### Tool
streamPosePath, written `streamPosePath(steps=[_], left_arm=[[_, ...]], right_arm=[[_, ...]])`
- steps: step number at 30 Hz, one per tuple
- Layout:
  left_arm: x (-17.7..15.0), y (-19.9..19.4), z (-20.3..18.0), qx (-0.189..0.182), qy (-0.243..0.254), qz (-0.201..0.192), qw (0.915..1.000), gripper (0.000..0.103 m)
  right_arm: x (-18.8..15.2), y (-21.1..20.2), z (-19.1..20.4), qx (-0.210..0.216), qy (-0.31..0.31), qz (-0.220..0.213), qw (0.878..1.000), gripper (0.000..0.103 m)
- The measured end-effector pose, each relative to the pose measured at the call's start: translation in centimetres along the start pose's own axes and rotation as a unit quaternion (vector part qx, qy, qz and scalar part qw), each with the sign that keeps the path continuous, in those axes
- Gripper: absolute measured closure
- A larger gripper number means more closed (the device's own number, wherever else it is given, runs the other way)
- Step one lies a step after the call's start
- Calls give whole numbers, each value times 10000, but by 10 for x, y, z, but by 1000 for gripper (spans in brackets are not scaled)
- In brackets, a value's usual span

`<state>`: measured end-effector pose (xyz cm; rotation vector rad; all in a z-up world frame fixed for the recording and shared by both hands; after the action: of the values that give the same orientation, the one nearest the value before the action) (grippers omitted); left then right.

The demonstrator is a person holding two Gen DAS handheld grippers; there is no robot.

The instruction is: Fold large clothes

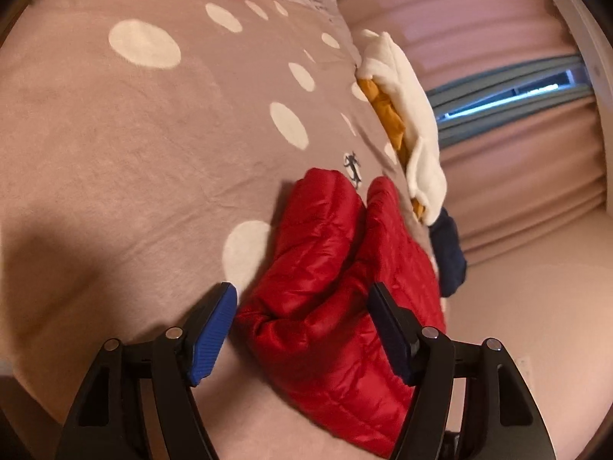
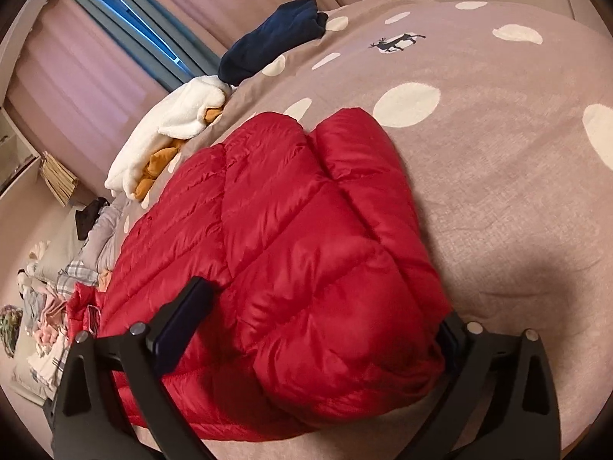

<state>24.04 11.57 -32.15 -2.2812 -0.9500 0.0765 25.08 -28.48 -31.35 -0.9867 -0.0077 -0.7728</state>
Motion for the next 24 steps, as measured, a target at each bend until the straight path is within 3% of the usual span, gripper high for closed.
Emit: streamPosePath(steps=[4, 8, 11, 15, 20, 24], left_arm=[[-6, -1, -16, -292, 305, -82, 9991, 34], [-10, -4, -29, 67, 872, -368, 9955, 34], [-13, 6, -39, 116, 1229, -271, 9920, 34], [-14, 11, -33, 193, 1098, -209, 9935, 33], [-12, 13, -14, 337, 572, -237, 9975, 33], [-14, 12, -17, 669, 770, -391, 9940, 33]], right_arm=[[0, 0, 0, -116, -38, -42, 9999, 0], [1, 1, 0, -177, -86, -46, 9998, 0], [1, 0, -1, -159, -135, -29, 9998, 0], [0, -1, -3, -81, -120, 7, 9999, 0], [-2, -2, -3, -23, -101, 26, 9999, 0], [-3, 0, -1, -149, -224, 12, 9996, 0]])
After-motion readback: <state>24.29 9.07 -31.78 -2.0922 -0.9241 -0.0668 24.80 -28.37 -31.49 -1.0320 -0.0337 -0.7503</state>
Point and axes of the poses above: each gripper's, at about its wrist camera, not at the fingertips, and y roughly the way its jaws point, z to its left, x to its top, the point moved 7 cm from there along y, roughly the way its jaws point, and after that the axes turned 14 degrees about z, right-handed, at the moved point
